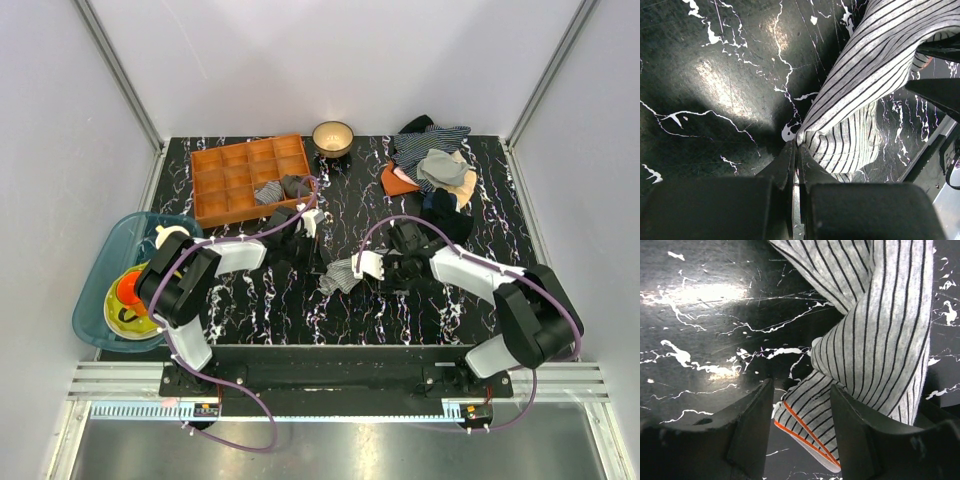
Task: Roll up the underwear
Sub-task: Flatten out the underwear at the center of the board.
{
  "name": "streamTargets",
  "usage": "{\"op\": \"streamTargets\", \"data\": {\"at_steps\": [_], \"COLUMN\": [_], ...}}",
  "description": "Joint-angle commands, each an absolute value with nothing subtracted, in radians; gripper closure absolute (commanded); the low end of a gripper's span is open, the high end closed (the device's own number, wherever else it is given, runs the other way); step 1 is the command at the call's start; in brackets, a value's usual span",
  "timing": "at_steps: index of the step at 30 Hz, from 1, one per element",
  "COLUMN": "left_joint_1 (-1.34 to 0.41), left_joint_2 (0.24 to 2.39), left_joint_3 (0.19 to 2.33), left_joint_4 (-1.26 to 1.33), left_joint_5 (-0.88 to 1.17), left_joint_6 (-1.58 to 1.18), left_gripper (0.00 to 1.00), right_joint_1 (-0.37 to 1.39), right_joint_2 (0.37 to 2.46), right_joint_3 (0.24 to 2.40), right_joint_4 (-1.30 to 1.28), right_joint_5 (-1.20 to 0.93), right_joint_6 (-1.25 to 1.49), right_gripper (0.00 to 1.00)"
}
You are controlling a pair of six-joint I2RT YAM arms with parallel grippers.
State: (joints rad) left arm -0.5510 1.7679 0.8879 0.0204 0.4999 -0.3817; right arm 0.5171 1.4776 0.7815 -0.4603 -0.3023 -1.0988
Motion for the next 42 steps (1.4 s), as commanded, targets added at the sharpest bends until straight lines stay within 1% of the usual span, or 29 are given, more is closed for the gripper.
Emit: {"op": "streamTargets", "data": {"at_steps": [1,2,3,6,7,10,16,20,22,25,29,31,32,33,34,35,36,37,39,40,42], "left_joint_1": [-0.545,-0.545,-0.545,-0.545,-0.546,-0.545,-0.540,-0.534,-0.526,-0.509,-0.494,-0.491,-0.491,-0.491,-0.491,-0.492,-0.491,-0.492,-0.505,-0.534,-0.583], "left_joint_2": [1.723,1.720,1.717,1.710,1.707,1.687,1.617,1.554,1.533,1.458,1.361,1.318,1.307,1.296,1.276,1.266,1.253,1.224,1.184,1.146,1.111], "left_joint_3": [0.900,0.900,0.899,0.900,0.900,0.899,0.899,0.899,0.910,0.942,0.983,1.002,1.005,1.003,1.000,0.991,0.983,0.973,0.934,0.922,0.873], "left_joint_4": [0.041,0.040,0.038,0.028,0.028,0.015,-0.041,-0.090,-0.110,-0.169,-0.257,-0.290,-0.316,-0.324,-0.327,-0.325,-0.321,-0.310,-0.264,-0.249,-0.180], "left_joint_5": [0.532,0.531,0.529,0.526,0.523,0.518,0.494,0.471,0.462,0.434,0.387,0.376,0.374,0.373,0.376,0.393,0.397,0.403,0.407,0.400,0.364], "left_joint_6": [-0.376,-0.374,-0.373,-0.367,-0.365,-0.361,-0.330,-0.314,-0.310,-0.301,-0.279,-0.272,-0.268,-0.270,-0.270,-0.267,-0.265,-0.262,-0.241,-0.230,-0.178], "left_gripper": [1.00,1.00,1.00,1.00,1.00,1.00,1.00,1.00,1.00,1.00,1.00,0.97,0.92,0.78,0.71,0.62,0.56,0.46,0.39,0.31,0.25], "right_joint_1": [0.525,0.525,0.525,0.525,0.523,0.525,0.523,0.525,0.523,0.523,0.522,0.520,0.520,0.522,0.520,0.522,0.522,0.522,0.522,0.522,0.520], "right_joint_2": [1.517,1.522,1.525,1.517,1.505,1.468,1.365,1.325,1.312,1.295,1.285,1.287,1.284,1.282,1.281,1.279,1.279,1.278,1.279,1.279,1.281], "right_joint_3": [0.767,0.773,0.787,0.816,0.825,0.876,0.991,1.073,1.110,1.225,1.408,1.454,1.479,1.482,1.480,1.464,1.450,1.436,1.391,1.378,1.352], "right_joint_4": [-0.400,-0.408,-0.434,-0.478,-0.492,-0.564,-0.712,-0.794,-0.795,-0.813,-0.860,-0.887,-0.897,-0.900,-0.899,-0.894,-0.887,-0.878,-0.850,-0.839,-0.825], "right_joint_5": [-0.256,-0.270,-0.279,-0.314,-0.322,-0.380,-0.478,-0.497,-0.460,-0.413,-0.408,-0.432,-0.440,-0.451,-0.478,-0.494,-0.505,-0.520,-0.529,-0.535,-0.549], "right_joint_6": [-1.057,-1.048,-1.040,-1.014,-0.997,-0.960,-0.891,-0.870,-0.838,-0.815,-0.796,-0.787,-0.781,-0.766,-0.759,-0.753,-0.732,-0.721,-0.690,-0.681,-0.657], "right_gripper": [0.48,0.53,0.62,0.79,0.86,0.92,0.94,0.94,0.96,0.97,0.99,0.99,0.99,0.99,0.99,0.99,0.99,0.99,0.99,0.99,0.99]}}
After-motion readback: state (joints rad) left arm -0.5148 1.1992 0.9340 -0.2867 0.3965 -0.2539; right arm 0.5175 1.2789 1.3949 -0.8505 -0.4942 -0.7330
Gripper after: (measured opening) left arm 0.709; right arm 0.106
